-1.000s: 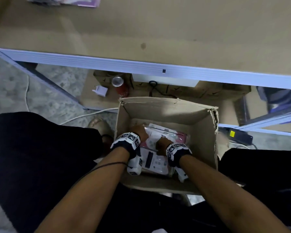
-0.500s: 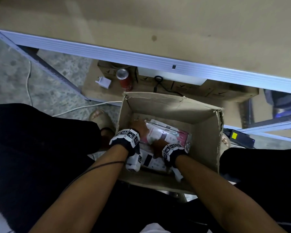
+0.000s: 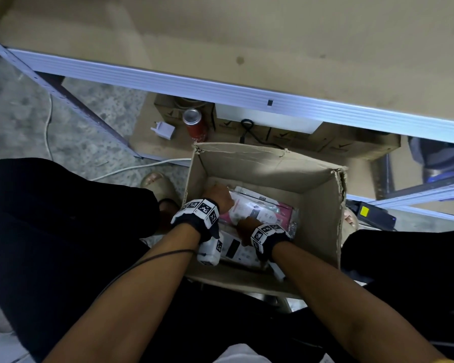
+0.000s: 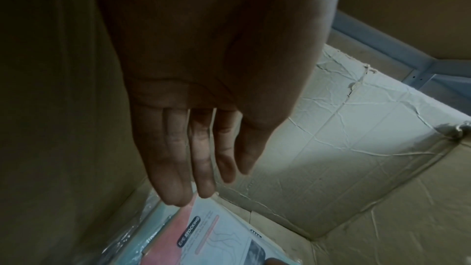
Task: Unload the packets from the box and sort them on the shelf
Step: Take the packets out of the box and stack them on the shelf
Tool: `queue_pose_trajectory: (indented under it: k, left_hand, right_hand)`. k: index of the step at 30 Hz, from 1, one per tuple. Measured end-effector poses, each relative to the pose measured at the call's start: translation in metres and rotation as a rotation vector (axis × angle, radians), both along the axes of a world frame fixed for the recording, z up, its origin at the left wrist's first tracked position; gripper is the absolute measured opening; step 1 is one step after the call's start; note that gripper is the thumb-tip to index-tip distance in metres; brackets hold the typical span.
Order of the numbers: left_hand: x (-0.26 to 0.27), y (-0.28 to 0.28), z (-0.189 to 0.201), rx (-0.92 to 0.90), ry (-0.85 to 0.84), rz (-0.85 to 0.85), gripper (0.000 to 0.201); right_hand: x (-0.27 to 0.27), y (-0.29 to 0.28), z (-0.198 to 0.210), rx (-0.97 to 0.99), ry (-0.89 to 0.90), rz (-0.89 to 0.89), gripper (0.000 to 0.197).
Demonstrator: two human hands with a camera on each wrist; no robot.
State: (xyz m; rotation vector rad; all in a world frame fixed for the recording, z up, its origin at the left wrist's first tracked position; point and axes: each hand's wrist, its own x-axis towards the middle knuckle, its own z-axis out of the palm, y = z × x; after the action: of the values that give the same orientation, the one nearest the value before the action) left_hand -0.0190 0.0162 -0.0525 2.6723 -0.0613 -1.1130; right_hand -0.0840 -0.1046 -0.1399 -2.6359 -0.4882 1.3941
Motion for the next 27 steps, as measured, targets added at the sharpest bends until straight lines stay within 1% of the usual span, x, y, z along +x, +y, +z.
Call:
queue_pose_trajectory:
  k: [3, 8, 10, 14, 18, 21, 22, 24, 26, 27]
  left_hand:
    - [-0.001, 0.0, 0.003, -0.003, 0.007, -0.009, 0.037]
    - [-0.001, 0.001, 0.004, -0.023, 0.022, -0.022, 0.035]
    - [-0.001, -0.001, 0.004, -0.025, 0.028, -0.021, 0.036]
    - [0.0, -0.005, 0.004, -0.018, 0.034, -0.016, 0.035]
    - [0.002, -0.01, -0.002, -0.012, 0.051, -0.027, 0.034]
    - [0.004, -0.018, -0.01, -0.016, 0.06, -0.037, 0.035]
    - [0.005, -0.02, -0.015, -0.017, 0.059, -0.043, 0.033]
    - [0.005, -0.023, -0.026, -0.033, 0.014, -0.074, 0.03]
    - [0.004, -0.026, -0.041, -0.094, -0.045, -0.103, 0.037]
    - [0.004, -0.028, -0.047, -0.118, -0.055, -0.123, 0.044]
  right_hand:
    - [-0.003, 0.0, 0.002, 0.011, -0.003, -0.009, 0.054]
    - [-0.002, -0.001, 0.009, 0.011, 0.017, 0.01, 0.051]
    - [0.0, -0.004, 0.015, 0.022, 0.014, -0.01, 0.05]
    - [0.01, -0.012, 0.025, -0.007, 0.018, -0.028, 0.043]
    - [0.01, -0.022, 0.029, -0.073, 0.022, -0.015, 0.047]
    - [0.006, -0.029, 0.033, -0.068, 0.005, -0.06, 0.033]
    - [0.003, -0.031, 0.034, -0.056, 0.01, -0.091, 0.035]
    - [0.0, -0.033, 0.035, -0.043, 0.02, -0.126, 0.05]
    - [-0.005, -0.035, 0.036, -0.028, 0.035, -0.125, 0.07]
    - [-0.007, -0.036, 0.036, -0.027, 0.049, -0.13, 0.075]
